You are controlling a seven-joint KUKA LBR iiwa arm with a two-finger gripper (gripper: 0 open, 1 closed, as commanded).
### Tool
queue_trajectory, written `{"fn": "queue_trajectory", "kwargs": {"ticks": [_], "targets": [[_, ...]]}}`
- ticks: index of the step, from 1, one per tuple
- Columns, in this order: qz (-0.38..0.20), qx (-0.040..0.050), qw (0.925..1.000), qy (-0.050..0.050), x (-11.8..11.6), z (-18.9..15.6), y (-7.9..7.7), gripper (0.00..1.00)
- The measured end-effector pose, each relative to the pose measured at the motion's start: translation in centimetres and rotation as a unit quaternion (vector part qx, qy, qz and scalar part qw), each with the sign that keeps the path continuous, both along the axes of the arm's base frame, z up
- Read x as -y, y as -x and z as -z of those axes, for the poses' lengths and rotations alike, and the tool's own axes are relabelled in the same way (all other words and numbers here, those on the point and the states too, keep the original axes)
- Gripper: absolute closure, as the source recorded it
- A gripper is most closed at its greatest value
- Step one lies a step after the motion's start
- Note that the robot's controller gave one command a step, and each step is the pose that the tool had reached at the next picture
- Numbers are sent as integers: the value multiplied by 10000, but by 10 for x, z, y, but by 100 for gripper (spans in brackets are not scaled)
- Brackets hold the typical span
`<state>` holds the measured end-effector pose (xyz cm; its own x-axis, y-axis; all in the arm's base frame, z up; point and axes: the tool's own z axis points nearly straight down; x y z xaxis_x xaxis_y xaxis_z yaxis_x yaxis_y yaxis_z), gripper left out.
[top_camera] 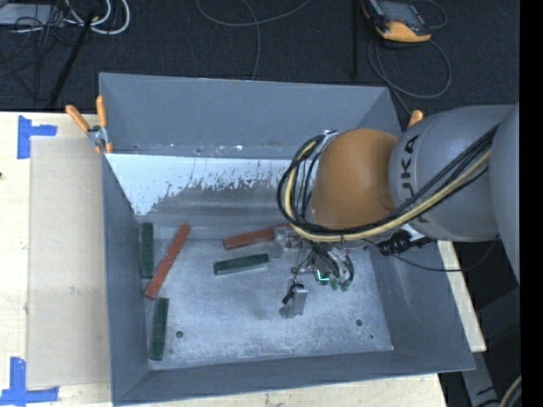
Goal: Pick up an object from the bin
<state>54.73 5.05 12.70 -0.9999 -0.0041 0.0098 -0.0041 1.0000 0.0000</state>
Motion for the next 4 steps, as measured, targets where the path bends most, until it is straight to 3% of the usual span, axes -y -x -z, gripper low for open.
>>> {"fn": "queue_trajectory", "kwargs": {"ticks": [1,2,3,4], "targets": [[-837,69,9965,-6,-10,-56,-36,0],[-1837,44,9830,-17,-65,60,-53,0],[-1810,113,9834,-33,-66,52,-58,100],[-1808,58,9835,-12,-63,57,-54,0]]}}
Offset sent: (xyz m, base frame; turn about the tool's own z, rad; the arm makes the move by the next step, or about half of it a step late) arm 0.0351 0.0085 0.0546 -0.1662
